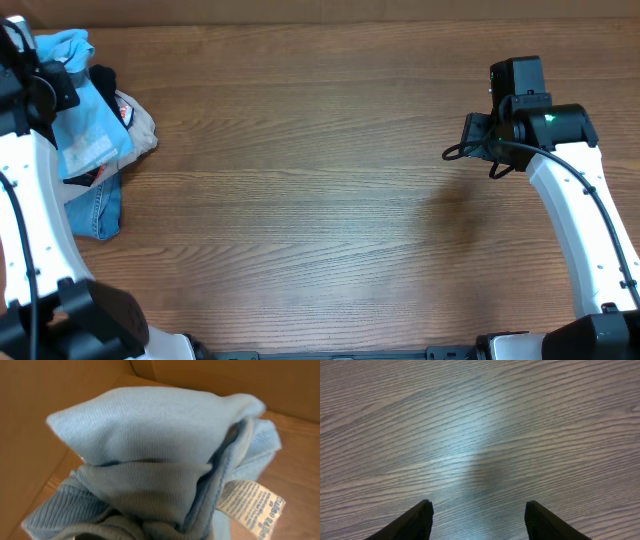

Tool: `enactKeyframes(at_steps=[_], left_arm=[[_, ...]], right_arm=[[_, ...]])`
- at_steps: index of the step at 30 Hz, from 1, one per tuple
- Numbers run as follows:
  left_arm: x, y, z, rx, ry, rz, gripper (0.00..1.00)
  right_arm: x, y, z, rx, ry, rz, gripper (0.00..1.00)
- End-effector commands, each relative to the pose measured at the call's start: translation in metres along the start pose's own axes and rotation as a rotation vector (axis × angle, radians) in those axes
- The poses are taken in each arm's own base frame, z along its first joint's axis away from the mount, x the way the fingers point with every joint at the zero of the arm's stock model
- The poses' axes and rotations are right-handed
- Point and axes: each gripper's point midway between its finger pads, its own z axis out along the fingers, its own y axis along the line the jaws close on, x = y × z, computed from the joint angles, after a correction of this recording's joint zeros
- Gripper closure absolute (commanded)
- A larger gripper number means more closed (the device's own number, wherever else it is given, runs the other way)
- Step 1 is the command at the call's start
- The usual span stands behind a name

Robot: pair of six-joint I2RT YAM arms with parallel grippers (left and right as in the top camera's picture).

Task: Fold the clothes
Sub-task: 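Lower the shirt onto the clothes pile and open the left gripper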

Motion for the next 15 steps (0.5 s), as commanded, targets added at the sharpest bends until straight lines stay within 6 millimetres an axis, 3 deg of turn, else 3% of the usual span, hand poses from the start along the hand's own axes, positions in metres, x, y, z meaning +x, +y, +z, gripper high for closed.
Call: enactKeyframes(at_steps=[1, 6, 12, 13, 14, 15], left_arm=[[-0.003, 0.010, 0.026, 0.019, -0.012, -0.019, 0.96], [-0.001, 0.022, 0.060, 0.024, -0.022, -0.042, 0.93], [0.001, 0.032, 0.089, 0.013, -0.044, -0.058, 0.73], [0.001, 0.035, 0.093, 0.009, -0.047, -0.061, 0.61], [0.002, 0.037, 0.096, 0.003, -0.047, -0.063, 0.31], [0.004, 0.040, 0.099, -0.002, -0.043, -0.066, 0.10]], right_arm=[[-0.004, -0.003, -0.008, -0.001, -0.028, 0.013, 0.37], [-0.004, -0.003, -0.008, 0.000, -0.025, 0.012, 0.38], [-0.003, -0.001, -0.008, -0.010, -0.021, 0.012, 0.37], [-0.003, -0.001, -0.008, -0.010, -0.021, 0.012, 0.37], [-0.003, -0.001, -0.008, -0.010, -0.021, 0.012, 0.38], [-0.003, -0.001, -0.008, -0.010, -0.021, 0.012, 0.38]])
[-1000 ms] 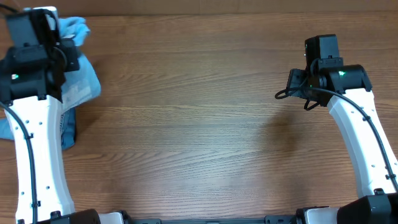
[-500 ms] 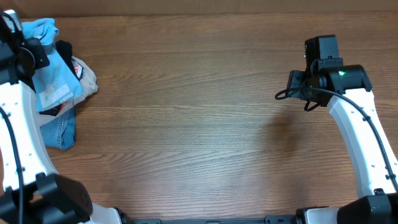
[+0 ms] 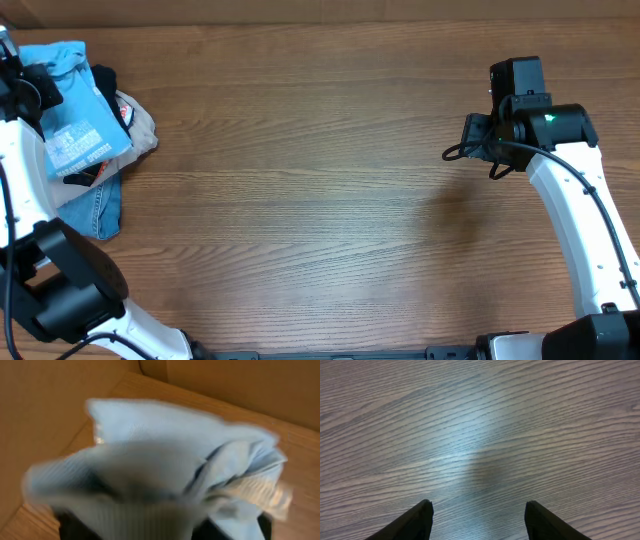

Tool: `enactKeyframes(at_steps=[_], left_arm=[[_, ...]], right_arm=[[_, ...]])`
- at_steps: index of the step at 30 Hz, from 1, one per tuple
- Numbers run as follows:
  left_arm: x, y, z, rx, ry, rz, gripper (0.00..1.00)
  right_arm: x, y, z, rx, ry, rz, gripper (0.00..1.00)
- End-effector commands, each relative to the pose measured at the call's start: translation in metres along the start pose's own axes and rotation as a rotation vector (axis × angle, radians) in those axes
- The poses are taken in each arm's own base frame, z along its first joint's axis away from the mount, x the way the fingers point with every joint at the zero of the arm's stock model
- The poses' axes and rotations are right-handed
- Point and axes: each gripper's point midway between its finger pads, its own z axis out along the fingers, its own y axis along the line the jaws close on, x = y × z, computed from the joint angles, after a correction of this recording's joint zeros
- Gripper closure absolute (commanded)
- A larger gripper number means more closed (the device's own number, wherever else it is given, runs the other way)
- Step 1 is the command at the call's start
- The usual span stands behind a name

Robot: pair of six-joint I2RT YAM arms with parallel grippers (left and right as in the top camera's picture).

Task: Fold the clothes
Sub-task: 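Lower the shirt onto the clothes pile and open the left gripper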

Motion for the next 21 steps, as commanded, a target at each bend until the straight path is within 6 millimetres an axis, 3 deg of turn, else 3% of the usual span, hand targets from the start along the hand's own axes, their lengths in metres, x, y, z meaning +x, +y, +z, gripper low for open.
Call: enactKeyframes(at_steps=[1, 7, 11, 21], left_arm=[[-0.003, 0.012, 0.009, -0.014, -0.013, -0.016, 0.00], [0.001, 0.050, 0.003, -0.054, 0.007, -0.221, 0.00], [-0.008, 0.057, -0.009, 0.001, 0.012, -0.267, 0.00], [-0.045, 0.018, -0.047, 0.235, -0.054, -0.250, 0.00]], right_arm=[[-0.004, -0.001, -0.008, -0.011, -0.027, 0.013, 0.38], [-0.003, -0.001, -0.008, -0.009, -0.022, 0.012, 0.38], [-0.003, -0.001, -0.008, -0.008, -0.020, 0.011, 0.38], [0.002, -0.003, -0.008, -0.003, -0.002, 0.008, 0.37]])
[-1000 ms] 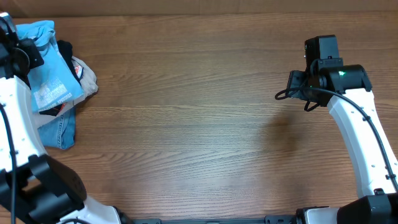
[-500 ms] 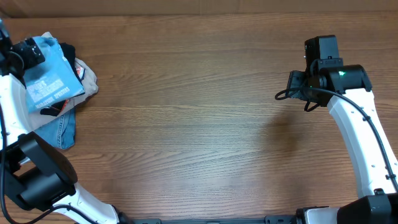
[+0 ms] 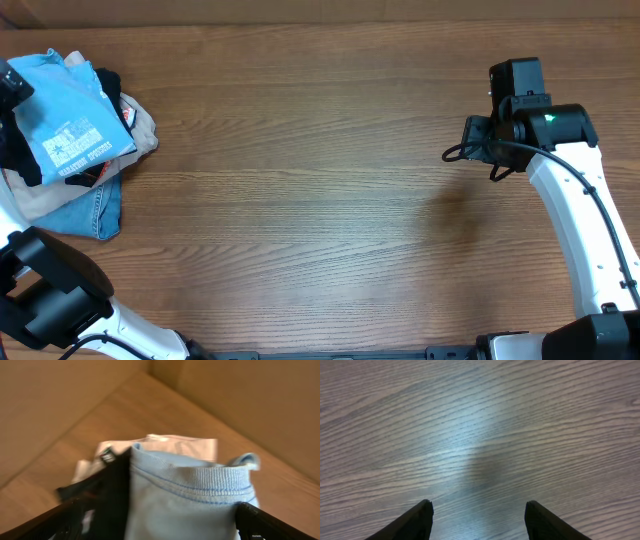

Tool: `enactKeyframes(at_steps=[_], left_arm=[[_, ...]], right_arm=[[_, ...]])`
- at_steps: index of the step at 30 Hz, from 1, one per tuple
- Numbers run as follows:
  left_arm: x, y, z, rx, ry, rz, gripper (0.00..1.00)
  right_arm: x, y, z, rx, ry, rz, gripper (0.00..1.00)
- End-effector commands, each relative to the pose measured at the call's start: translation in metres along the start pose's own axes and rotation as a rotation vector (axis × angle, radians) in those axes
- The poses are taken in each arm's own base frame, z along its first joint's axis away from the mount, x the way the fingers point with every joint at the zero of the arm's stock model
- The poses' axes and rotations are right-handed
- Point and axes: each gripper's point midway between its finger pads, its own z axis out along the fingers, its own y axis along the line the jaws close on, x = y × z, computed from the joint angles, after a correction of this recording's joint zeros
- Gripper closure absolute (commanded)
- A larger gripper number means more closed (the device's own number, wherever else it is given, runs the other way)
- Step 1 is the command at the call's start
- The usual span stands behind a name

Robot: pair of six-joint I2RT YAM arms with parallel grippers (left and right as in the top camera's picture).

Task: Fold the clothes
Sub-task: 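Lower the shirt onto the clothes pile and open the left gripper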

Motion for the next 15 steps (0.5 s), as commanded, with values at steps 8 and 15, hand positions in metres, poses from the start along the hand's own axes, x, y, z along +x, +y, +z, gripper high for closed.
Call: enactKeyframes(at_steps=[8, 15], left_arm=[[-0.014, -0.038, -0.024, 0.160, -0.025, 0.005, 0.00], [-0.021, -0.061, -0.029, 0.293, -0.048, 0.028, 0.00]], right_arm=[[-0.004, -0.001, -0.008, -0.010, -0.025, 0.012, 0.38], [-0.004, -0.001, -0.008, -0.010, -0.025, 0.012, 0.37]])
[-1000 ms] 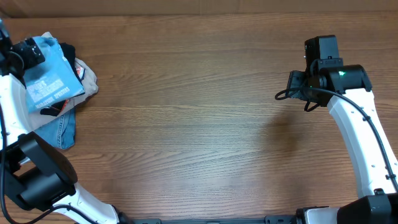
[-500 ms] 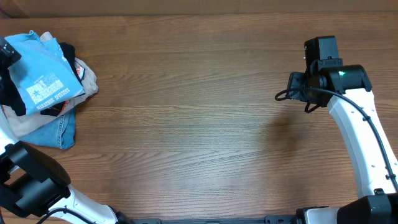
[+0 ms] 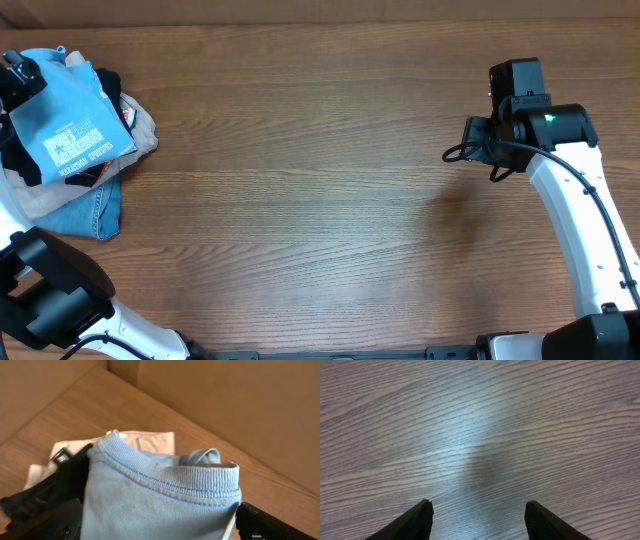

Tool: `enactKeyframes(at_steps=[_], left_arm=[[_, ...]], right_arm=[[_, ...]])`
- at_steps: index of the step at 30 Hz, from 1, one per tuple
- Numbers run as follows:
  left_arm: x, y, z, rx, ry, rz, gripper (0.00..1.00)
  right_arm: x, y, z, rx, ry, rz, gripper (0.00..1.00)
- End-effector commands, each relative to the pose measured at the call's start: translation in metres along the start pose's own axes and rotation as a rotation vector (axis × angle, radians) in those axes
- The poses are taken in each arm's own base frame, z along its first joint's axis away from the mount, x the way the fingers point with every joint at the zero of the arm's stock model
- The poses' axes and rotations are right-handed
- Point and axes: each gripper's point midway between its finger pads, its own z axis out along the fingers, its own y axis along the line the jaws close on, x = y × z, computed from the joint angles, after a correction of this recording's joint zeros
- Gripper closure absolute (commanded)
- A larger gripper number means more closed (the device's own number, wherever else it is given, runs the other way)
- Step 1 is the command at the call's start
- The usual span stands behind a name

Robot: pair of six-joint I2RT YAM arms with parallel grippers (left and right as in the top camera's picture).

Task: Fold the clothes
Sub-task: 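Lower the shirt onto the clothes pile and open the left gripper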

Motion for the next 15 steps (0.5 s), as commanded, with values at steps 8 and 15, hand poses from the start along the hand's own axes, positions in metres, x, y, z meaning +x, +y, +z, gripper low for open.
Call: enactKeyframes(at_steps=[8, 15], left_arm=[[-0.034, -0.030, -0.021, 0.105, -0.109, 0.031, 0.00], [-0.013, -0.032, -0.019, 0.119, -0.024, -0.003, 0.02]], right_arm=[[-0.004, -0.001, -0.008, -0.011, -0.028, 0.012, 0.38], [-0.004, -0.001, -0.008, -0.011, -0.027, 0.012, 0.37]])
